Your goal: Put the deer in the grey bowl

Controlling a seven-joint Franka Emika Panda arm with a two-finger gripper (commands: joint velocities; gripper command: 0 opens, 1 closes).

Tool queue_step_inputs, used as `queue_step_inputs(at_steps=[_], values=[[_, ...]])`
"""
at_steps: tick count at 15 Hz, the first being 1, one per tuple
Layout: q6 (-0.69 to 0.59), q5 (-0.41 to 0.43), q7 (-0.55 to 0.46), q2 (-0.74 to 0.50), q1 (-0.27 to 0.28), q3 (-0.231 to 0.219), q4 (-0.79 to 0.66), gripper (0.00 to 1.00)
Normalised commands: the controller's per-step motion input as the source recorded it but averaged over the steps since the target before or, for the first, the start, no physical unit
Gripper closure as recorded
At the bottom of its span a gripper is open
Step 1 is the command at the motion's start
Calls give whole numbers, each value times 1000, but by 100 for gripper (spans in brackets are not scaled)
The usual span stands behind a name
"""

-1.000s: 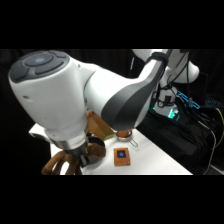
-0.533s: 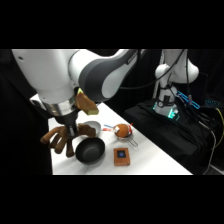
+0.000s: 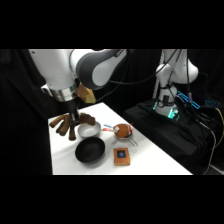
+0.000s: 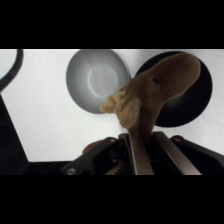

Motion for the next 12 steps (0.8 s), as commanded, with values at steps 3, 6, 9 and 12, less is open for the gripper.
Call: queue_step_inputs(at_steps=[3, 6, 9, 12], values=[[219, 147, -79, -292, -157, -38, -405, 95], [224, 155, -109, -274, -132, -36, -392, 95], [256, 160, -132, -239, -102, -24, -371, 95], [339, 176, -146, -174, -69, -5, -342, 95]])
